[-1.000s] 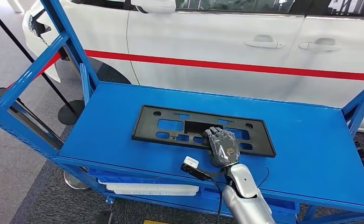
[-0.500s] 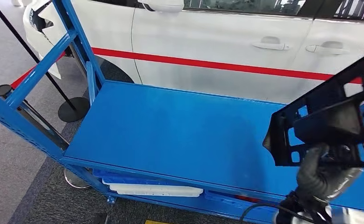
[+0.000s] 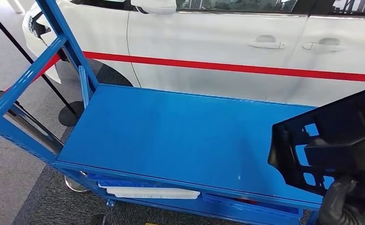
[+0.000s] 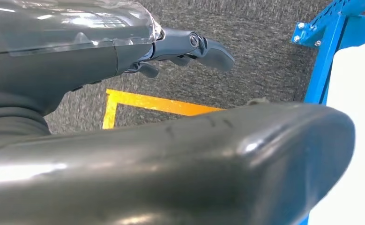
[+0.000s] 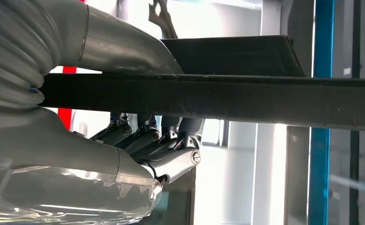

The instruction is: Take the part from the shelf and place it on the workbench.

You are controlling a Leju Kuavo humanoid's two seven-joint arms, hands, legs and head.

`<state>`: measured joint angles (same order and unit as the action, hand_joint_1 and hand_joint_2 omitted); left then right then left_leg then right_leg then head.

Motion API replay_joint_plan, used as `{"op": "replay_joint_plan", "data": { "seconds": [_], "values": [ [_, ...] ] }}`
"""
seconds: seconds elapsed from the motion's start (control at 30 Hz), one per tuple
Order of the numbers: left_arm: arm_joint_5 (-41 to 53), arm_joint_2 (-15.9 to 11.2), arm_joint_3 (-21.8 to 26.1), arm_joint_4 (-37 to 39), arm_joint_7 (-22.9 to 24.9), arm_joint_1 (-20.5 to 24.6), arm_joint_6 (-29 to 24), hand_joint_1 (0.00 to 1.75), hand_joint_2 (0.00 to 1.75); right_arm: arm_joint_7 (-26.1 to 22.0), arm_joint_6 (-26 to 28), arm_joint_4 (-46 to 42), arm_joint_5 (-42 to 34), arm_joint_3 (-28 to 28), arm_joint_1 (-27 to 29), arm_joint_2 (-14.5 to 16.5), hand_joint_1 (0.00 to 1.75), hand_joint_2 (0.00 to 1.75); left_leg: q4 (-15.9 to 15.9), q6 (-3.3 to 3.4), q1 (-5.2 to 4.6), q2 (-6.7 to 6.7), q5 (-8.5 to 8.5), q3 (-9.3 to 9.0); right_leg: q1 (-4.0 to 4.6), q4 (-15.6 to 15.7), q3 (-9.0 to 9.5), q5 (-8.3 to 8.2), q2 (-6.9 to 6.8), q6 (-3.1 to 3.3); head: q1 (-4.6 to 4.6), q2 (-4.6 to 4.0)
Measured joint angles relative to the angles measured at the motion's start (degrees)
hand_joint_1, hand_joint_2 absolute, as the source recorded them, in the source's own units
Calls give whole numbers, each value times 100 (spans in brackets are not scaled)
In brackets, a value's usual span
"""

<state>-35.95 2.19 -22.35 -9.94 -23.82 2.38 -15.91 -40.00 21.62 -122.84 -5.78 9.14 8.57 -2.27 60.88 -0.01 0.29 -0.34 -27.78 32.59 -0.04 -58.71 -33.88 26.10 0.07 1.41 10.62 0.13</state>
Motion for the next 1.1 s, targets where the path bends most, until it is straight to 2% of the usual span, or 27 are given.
{"op": "replay_joint_plan", "data": {
  "seconds": [0.07,0.13,0.17,0.2,0.23,0.3,0.33,0.37,0.4,0.47,0.5,0.53,0.57,0.67,0.7,0.77,0.8,0.83,0.87,0.9,0.93,0.97,1.0,1.03,1.07,1.1],
  "values": [
    [-45,-7,53,1,37,4,-16,0,0,3,-317,4,-14,-20,25,1,175,175,-260,47,-30,-4,58,-115,2,-5,-13,-21,1,-46,0,0],
    [-62,-8,75,1,55,-4,-13,0,0,4,-664,-5,-1,-53,68,18,175,175,-306,89,-26,-8,111,-111,3,4,-16,-43,0,-104,0,1],
    [-85,-5,80,2,59,-6,-7,0,0,3,-839,-19,14,-80,97,35,175,175,-354,119,-10,-5,152,-118,5,-24,-23,0,1,-137,-1,0],
    [-107,-2,85,2,67,-9,-6,0,0,3,-1014,-35,30,-110,121,59,175,175,-405,154,8,3,198,-120,4,-131,-62,116,4,-166,-2,0],
    [-125,1,91,2,79,-8,-12,0,0,2,-1167,-50,39,-139,140,84,175,175,-447,181,28,12,241,-111,-3,-356,-145,308,7,-193,-2,-1],
    [-137,2,109,2,106,-5,-25,0,0,2,-1455,-64,38,-180,180,131,175,175,-448,203,31,39,286,-54,-51,-1061,-402,765,8,-242,-2,0],
    [-140,2,118,2,120,-6,-30,0,0,3,-1601,-65,8,-200,202,151,175,175,-434,196,34,57,300,-17,-77,-1364,-496,901,6,-269,-2,0],
    [-147,2,130,2,132,-8,-36,0,0,3,-1807,-64,-55,-225,225,179,175,175,-414,187,41,80,312,21,-105,-1498,-507,925,1,-299,-2,1],
    [-166,4,144,2,142,-9,-46,0,0,4,-2060,-64,-135,-262,241,223,175,175,-388,173,54,111,321,58,-136,-1416,-414,843,-12,-332,-2,1],
    [-219,8,179,2,157,-10,-79,0,0,4,-2632,-66,-266,-371,251,358,175,175,-304,114,81,179,322,128,-193,-707,35,564,-131,-404,-2,1],
    [-241,6,197,2,160,-10,-96,0,0,4,-2836,-68,-292,-428,252,435,175,175,-260,73,87,211,318,158,-196,-380,233,449,-202,-410,-1,1],
    [-254,4,211,2,164,-11,-114,0,0,3,-2974,-72,-305,-479,256,512,175,175,-221,29,85,242,314,173,-189,-161,353,380,-259,-390,-1,0],
    [-274,2,222,2,167,-9,-136,0,0,2,-3059,-75,-316,-520,258,587,175,175,-194,-16,73,270,318,184,-178,-71,384,370,-279,-346,-1,0],
    [-389,3,270,2,177,-7,-231,0,0,1,-3205,-77,-327,-595,265,754,175,175,-168,-133,85,344,329,207,-153,-62,283,299,-161,-163,1,0],
    [-418,5,298,2,182,-12,-259,0,0,2,-3244,-75,-312,-609,267,801,175,175,-83,-160,99,322,220,248,-148,-52,239,253,-123,-110,1,-1],
    [-446,10,349,2,191,-20,-294,0,0,4,-3289,-63,-284,-620,266,891,175,175,453,-179,108,206,-268,436,-135,-45,126,148,-44,-27,1,-1],
    [-446,13,363,2,193,-23,-302,0,0,4,-3300,-54,-276,-627,267,921,175,175,840,-172,102,155,-540,548,-114,-47,60,98,3,-4,1,-1],
    [-447,13,371,2,194,-22,-308,0,0,4,-3304,-44,-272,-635,269,942,175,175,1195,-157,94,123,-737,632,-89,-49,-6,48,53,12,1,0],
    [-453,13,380,2,196,-22,-316,0,0,4,-3306,-35,-265,-646,274,957,175,175,1392,-130,80,106,-810,638,-61,-52,-67,0,105,23,2,1],
    [-470,13,392,2,198,-21,-325,0,0,4,-3312,-30,-256,-660,285,972,175,175,1379,-85,57,91,-766,539,-32,-53,-124,-47,165,29,1,1],
    [-497,14,410,1,202,-18,-340,0,0,4,-3326,-27,-247,-679,303,991,175,175,1164,-23,28,66,-642,344,-4,-54,-172,-93,227,34,1,1],
    [-524,14,433,1,206,-15,-360,0,0,4,-3350,-26,-242,-707,329,1015,175,175,774,65,-11,-10,-486,62,18,-54,-215,-140,294,37,1,0],
    [-546,2,457,1,213,-14,-383,0,0,4,-3388,-26,-242,-749,359,1048,175,175,331,166,-47,-138,-389,-230,42,-54,-254,-185,353,32,1,0],
    [-557,-5,478,1,219,-15,-407,0,0,5,-3439,-26,-249,-804,393,1084,175,175,-21,222,-73,-249,-329,-449,44,-51,-283,-232,408,17,1,0],
    [-558,-14,494,2,225,-18,-428,0,0,6,-3498,-25,-262,-872,430,1126,175,175,-265,259,-101,-342,-306,-583,29,-44,-306,-278,460,-7,0,0],
    [-558,-23,504,2,234,-19,-448,0,0,7,-3564,-24,-282,-958,470,1174,175,175,-369,264,-117,-372,-309,-625,10,-34,-323,-323,507,-40,0,1]
  ]
}}
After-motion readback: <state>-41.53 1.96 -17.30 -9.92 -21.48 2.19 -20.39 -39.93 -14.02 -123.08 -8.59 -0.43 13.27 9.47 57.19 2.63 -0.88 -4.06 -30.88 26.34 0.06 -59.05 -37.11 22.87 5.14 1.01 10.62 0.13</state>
